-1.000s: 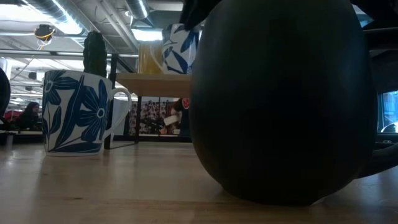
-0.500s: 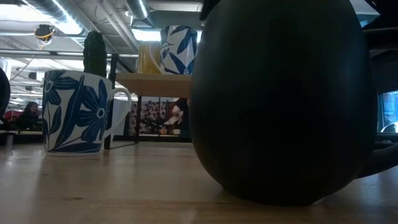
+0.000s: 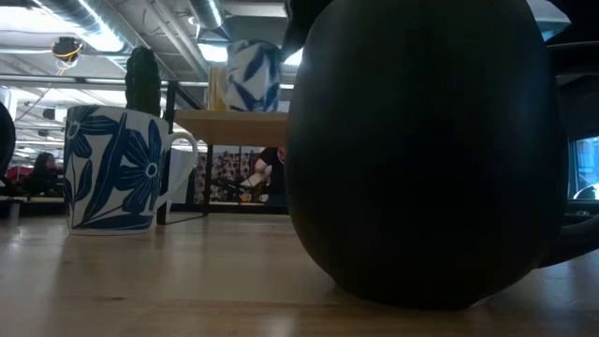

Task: Place coffee mugs
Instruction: Put the right white and blue patterned cup on the shelf aligned with the other yellow cup, then put the white and blue patterned cup on the shelf

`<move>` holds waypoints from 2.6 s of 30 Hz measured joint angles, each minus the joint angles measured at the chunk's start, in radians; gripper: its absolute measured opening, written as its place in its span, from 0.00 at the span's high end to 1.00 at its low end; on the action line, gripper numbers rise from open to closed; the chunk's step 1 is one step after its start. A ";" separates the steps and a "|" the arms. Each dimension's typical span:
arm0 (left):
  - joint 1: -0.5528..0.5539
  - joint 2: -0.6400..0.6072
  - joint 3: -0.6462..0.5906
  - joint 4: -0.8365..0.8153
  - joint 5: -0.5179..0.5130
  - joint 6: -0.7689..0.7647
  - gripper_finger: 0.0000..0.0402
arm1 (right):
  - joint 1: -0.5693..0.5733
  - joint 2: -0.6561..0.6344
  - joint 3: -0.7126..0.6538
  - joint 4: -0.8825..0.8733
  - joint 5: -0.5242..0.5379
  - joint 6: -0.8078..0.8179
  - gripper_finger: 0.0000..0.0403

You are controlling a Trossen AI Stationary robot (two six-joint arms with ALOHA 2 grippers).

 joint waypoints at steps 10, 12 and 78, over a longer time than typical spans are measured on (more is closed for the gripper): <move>0.000 0.000 0.000 -0.001 0.003 0.000 0.35 | -0.010 -0.001 0.002 -0.006 0.058 0.017 1.00; 0.000 0.000 0.000 -0.001 0.003 0.000 0.35 | -0.018 -0.001 0.009 -0.023 0.088 0.012 1.00; -0.197 0.254 -0.514 0.138 0.319 -0.044 0.35 | 0.283 -0.152 0.075 -0.297 -0.005 -0.112 0.61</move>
